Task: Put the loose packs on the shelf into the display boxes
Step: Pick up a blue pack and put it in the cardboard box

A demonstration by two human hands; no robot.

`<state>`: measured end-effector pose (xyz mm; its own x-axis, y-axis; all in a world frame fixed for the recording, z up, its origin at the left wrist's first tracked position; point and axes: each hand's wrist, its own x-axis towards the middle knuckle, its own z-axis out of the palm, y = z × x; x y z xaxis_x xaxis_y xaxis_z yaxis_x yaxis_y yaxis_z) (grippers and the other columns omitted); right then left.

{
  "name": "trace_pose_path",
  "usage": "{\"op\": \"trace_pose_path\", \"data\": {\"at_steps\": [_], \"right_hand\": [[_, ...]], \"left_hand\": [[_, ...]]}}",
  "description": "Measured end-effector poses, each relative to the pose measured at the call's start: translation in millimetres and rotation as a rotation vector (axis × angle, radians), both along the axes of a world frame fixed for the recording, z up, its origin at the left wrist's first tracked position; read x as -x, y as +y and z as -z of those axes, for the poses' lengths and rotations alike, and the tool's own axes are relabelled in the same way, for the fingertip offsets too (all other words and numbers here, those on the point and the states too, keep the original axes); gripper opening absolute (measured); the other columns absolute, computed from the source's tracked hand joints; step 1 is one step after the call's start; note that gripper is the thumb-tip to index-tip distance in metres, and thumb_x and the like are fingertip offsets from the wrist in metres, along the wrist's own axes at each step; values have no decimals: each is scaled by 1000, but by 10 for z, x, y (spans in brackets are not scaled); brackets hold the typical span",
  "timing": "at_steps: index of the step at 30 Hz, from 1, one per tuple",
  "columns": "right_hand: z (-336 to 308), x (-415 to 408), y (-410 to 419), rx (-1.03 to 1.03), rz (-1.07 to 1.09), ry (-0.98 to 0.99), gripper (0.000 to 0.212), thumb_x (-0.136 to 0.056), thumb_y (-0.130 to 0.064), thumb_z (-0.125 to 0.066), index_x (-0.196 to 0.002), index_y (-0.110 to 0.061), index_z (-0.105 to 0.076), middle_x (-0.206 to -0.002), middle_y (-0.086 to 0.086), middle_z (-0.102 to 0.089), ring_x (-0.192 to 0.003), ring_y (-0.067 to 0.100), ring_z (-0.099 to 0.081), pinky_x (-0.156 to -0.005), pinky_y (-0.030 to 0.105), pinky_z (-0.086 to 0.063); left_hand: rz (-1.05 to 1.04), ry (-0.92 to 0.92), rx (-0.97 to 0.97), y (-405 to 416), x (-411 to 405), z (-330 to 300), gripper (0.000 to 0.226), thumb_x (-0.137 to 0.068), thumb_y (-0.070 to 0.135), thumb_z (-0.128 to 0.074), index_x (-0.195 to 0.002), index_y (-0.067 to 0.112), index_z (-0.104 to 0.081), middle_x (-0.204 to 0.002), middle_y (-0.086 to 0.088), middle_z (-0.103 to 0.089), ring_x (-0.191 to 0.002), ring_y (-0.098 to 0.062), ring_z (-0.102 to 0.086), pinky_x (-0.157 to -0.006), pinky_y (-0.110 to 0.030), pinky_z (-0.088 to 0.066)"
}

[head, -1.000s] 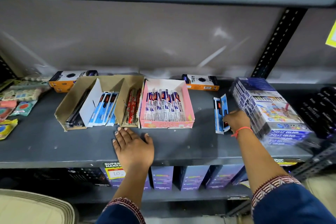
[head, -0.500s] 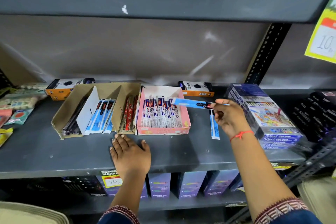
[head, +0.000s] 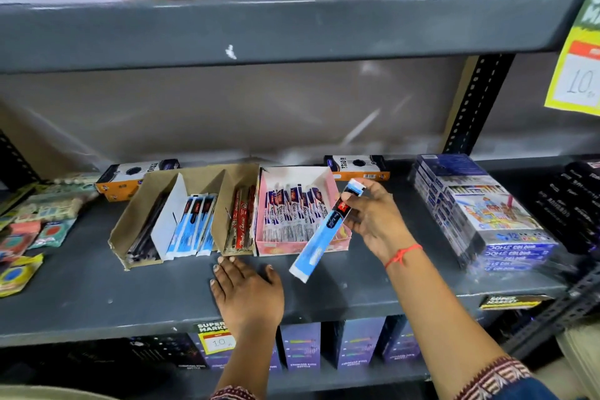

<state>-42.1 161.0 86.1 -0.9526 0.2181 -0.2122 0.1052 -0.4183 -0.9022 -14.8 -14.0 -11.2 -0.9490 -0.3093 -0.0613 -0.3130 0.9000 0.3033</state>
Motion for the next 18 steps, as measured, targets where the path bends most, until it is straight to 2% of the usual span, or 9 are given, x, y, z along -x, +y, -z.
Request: {"op": "trace_pose_path", "data": {"at_steps": [3,6,9,12,15,18], "right_hand": [[-27,7,-96,-36,-68,3,25,-89,5,-53,-80,-19,-57,-78,2,-66,-69,12,-57,-59,20,-47],[-27,40,-163,8,-94,-25,21,-88,0,-55,-78,-16,-63,-65,-3,-71,-61,11,-61,-59,24,-51],[-36,59,-228,82,-79,-29,16,-94,-7,-49,-85,-12,-62,-67,4,-65,-44,10,-63,-49,25,-56],[-54,76,-282,172,-67,-80,23,-99,-12,-38,-83,-14,-54,-59,5,-54,-40,12,-54,-49,25,-54],[-73,98,-292,255,-68,-192,24,-99,-3,-31,-85,-11,-49,-63,6,-47,-51,14,-44,-46,23,-46],[-95,87,-267,314,-142,-278,28,-90,12,-25,-86,-3,-49,-62,11,-61,-58,18,-50,-41,19,-50]], "left_hand": [[0,-10,-1,3,-3,-17,72,-96,44,-22,-147,-2,-1,-158,-19,-1,-147,-29,-1,-120,-39,-1],[5,-14,0,-1,-6,-24,72,-96,44,-22,-147,-2,-2,-158,-19,-1,-147,-29,0,-120,-39,0],[3,-10,5,3,-5,-13,72,-96,44,-22,-147,-2,-2,-158,-19,-1,-147,-29,-1,-120,-39,-1],[-7,-2,-7,9,0,-12,72,-96,44,-24,-147,-2,-2,-158,-19,-2,-147,-29,-2,-120,-39,-2],[-4,3,-18,6,1,-7,72,-96,43,-24,-147,-2,-2,-158,-19,-2,-147,-29,-1,-120,-40,-1],[-3,-1,-15,1,0,-3,72,-96,43,-23,-147,-2,-1,-158,-19,-1,-148,-29,0,-120,-39,-1]]}}
